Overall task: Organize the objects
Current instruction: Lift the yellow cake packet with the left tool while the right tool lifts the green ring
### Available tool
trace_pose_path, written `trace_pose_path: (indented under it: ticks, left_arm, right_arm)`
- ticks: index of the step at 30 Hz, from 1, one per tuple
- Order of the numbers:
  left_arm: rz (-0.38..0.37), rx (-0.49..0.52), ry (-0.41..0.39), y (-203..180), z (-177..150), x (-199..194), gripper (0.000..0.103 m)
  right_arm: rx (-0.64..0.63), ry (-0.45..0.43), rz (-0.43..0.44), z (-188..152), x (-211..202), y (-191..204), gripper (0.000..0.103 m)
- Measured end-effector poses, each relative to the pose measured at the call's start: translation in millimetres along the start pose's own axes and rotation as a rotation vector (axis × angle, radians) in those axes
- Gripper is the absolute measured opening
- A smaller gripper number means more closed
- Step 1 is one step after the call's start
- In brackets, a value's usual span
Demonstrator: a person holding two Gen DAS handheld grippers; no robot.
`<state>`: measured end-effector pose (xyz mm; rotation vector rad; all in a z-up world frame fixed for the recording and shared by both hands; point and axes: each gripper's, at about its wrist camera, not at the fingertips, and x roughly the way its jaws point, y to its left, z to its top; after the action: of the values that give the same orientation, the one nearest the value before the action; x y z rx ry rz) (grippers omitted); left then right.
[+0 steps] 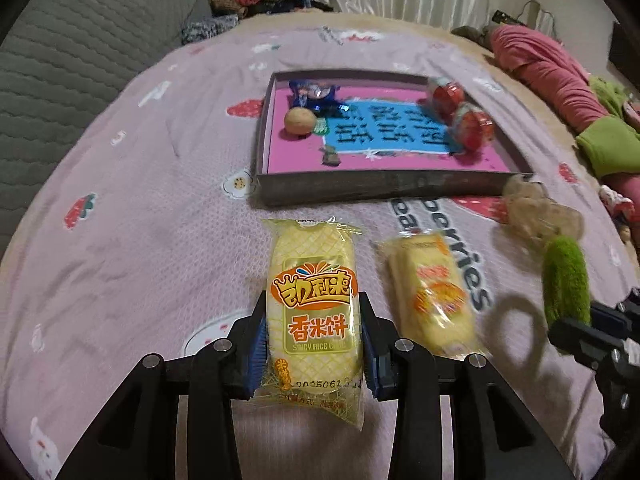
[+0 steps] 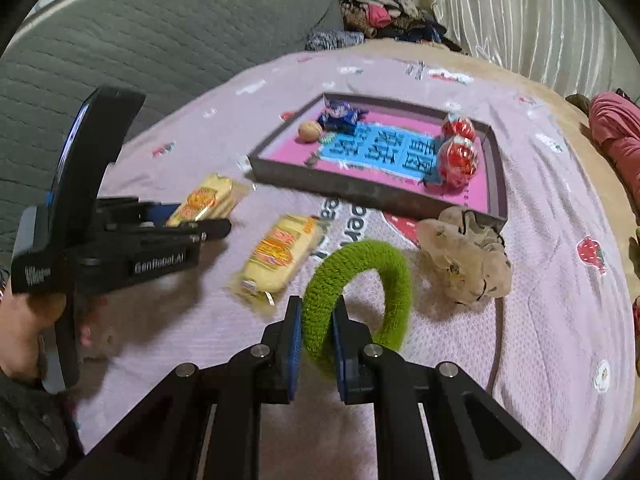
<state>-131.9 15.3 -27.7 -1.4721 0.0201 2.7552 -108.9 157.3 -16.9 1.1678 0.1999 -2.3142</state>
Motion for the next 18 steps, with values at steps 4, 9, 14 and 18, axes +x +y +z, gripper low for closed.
trace_pose_path:
  ticks: [4,9,14,18]
  left_arm:
    - [-0.001,0.002,-0.033,-1.9,-9.3,-26.5,0.04]
    - [-0.006,0.021,-0.074,-9.7,-19.5,-58.5,0.04]
    - [-0.006,0.031,-0.116,-16.7,-27.3,-87.8,0.04]
    - [-0.005,0.033,-0.143,-19.5,-31.5,-105.6,0.04]
  right_arm:
    - [0.007,-0.041,0.017,-2.6,-23.8,8.9,0.014]
    - [0.027,-0.106,0.037,-2.8,-53.6,16.5,0.014]
    - [0.022,-0.147,0.032,-2.9,-77.4,25.8,0.014]
    - [0.018,-0.176,0.038,-3.9,-94.2,32.7,0.014]
